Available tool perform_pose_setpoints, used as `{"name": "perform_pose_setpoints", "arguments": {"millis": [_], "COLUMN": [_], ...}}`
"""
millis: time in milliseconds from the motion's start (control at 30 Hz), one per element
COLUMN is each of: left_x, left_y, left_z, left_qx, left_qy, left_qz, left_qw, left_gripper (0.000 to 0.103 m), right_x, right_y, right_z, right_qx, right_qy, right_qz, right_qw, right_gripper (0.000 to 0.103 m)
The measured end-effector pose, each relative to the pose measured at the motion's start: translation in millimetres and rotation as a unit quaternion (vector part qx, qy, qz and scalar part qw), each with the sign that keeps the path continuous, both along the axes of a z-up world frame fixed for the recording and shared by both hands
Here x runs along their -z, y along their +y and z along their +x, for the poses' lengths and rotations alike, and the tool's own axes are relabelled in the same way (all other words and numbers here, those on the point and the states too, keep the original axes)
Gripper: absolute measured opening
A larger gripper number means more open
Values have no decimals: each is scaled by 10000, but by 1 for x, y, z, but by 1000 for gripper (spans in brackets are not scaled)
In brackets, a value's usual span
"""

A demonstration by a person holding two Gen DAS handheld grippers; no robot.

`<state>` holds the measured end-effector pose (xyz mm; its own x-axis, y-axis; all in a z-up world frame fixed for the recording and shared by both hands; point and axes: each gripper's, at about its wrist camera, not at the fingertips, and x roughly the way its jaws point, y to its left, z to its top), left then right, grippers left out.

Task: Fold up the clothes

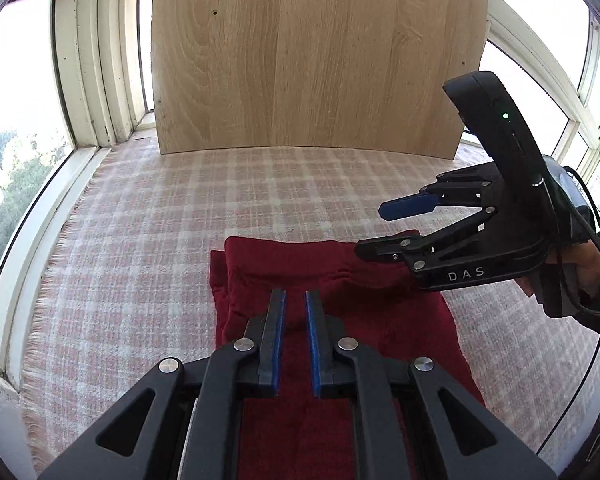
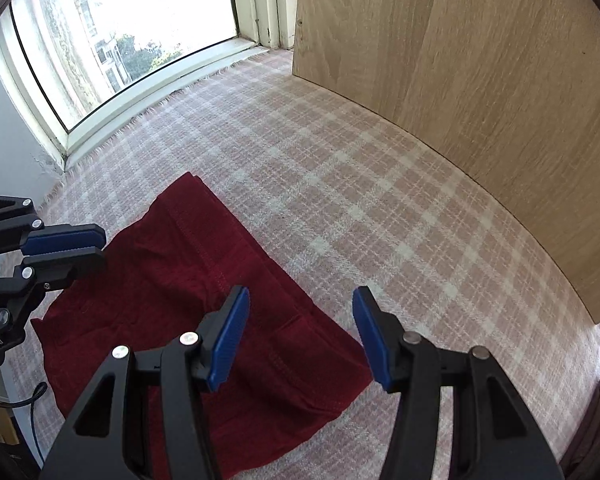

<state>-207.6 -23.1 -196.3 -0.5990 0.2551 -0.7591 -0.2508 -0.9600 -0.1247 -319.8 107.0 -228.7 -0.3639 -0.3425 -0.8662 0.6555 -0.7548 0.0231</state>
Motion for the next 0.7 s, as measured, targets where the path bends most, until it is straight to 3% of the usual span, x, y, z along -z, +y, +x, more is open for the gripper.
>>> {"name": "perform_pose_setpoints", "arguments": {"millis": [100, 200, 333, 433, 500, 600, 700], "left_x": [19, 34, 40, 40, 39, 24, 1], "left_y": [2, -6, -25, -23, -20, -27, -41], "left_z": [-32, -49, -55, -55, -55, -45, -25], "left_qx": [30, -186, -466, -385, -331, -413, -516], "left_qy": [-167, -304, -310, -234, -208, -63, 94], "left_qz": [-165, -438, -317, -342, -396, -294, -81], "left_qw": [9997, 9984, 9979, 9984, 9985, 9987, 9986], "left_gripper": [10, 10, 9, 10, 12, 12, 14], "right_x": [-14, -27, -19, -4, 6, 18, 5], "right_y": [7, 23, 36, 29, 22, 15, 30], "right_z": [-8, -3, 13, 15, 11, 3, 3], "right_qx": [70, 82, 83, 61, 30, 6, 191], "right_qy": [66, -188, -588, -687, -683, -691, -631], "right_qz": [-192, -326, -307, -201, -68, 111, -184], "right_qw": [9998, 9993, 9978, 9974, 9976, 9976, 9977], "right_gripper": [52, 52, 52, 50, 43, 38, 38]}}
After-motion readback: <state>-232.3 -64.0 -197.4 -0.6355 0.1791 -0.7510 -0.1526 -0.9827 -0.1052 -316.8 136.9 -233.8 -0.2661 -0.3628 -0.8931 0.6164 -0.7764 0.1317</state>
